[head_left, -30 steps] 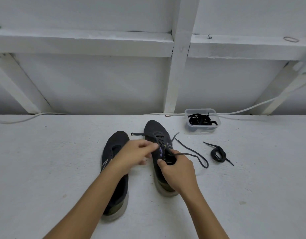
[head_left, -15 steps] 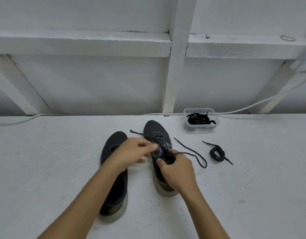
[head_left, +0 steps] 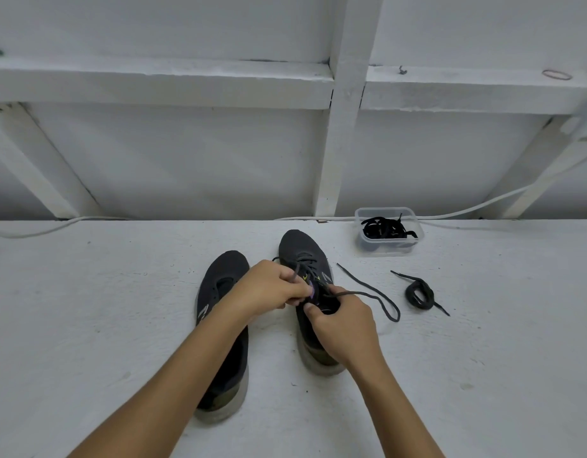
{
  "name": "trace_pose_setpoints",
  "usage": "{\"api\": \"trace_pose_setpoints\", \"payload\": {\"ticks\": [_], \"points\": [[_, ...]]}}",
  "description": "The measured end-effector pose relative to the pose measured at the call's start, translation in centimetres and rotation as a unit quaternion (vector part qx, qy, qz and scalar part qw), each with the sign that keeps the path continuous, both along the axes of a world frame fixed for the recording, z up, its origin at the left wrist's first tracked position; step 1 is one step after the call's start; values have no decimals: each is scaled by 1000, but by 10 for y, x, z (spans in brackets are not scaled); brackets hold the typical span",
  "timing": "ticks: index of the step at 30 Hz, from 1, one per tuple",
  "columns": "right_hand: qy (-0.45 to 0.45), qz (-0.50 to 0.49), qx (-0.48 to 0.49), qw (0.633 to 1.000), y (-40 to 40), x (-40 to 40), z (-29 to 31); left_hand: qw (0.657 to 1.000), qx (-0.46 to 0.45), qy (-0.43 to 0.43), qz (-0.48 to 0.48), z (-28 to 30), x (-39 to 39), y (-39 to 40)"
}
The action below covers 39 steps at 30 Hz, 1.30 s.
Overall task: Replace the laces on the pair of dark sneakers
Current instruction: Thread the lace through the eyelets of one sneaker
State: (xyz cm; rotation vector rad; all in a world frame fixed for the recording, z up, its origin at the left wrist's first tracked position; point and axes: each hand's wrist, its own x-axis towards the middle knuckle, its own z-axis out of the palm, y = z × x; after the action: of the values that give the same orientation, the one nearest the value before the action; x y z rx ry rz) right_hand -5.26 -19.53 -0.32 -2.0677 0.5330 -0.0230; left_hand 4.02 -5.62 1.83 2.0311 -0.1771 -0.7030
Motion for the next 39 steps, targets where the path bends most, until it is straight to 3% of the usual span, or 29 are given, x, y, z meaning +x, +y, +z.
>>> {"api": "trace_pose_setpoints", "payload": {"ticks": [7, 10, 13, 17, 20, 28, 39], "points": [[-3, -23, 9, 1000, 1, 1, -3, 968, 119, -189, 118, 18, 17, 23], [-14, -31, 27, 999, 3, 2, -1, 959, 155, -201, 123, 23, 16, 30], [-13, -26, 88, 996, 0, 1, 1, 945, 247, -201, 78, 20, 1, 26], [22, -17, 225, 974, -14, -6, 4, 941, 159, -291, 75, 18, -35, 9], [49, 2, 234, 971, -24, -10, 5, 962, 156, -223, 14, 11, -55, -6], [50, 73, 124, 988, -39, 14, 8, 947, 276, -152, -61, 0, -41, -22], [54, 91, 90, 990, -33, 30, -1, 946, 273, -152, -83, -6, -35, -19]]}}
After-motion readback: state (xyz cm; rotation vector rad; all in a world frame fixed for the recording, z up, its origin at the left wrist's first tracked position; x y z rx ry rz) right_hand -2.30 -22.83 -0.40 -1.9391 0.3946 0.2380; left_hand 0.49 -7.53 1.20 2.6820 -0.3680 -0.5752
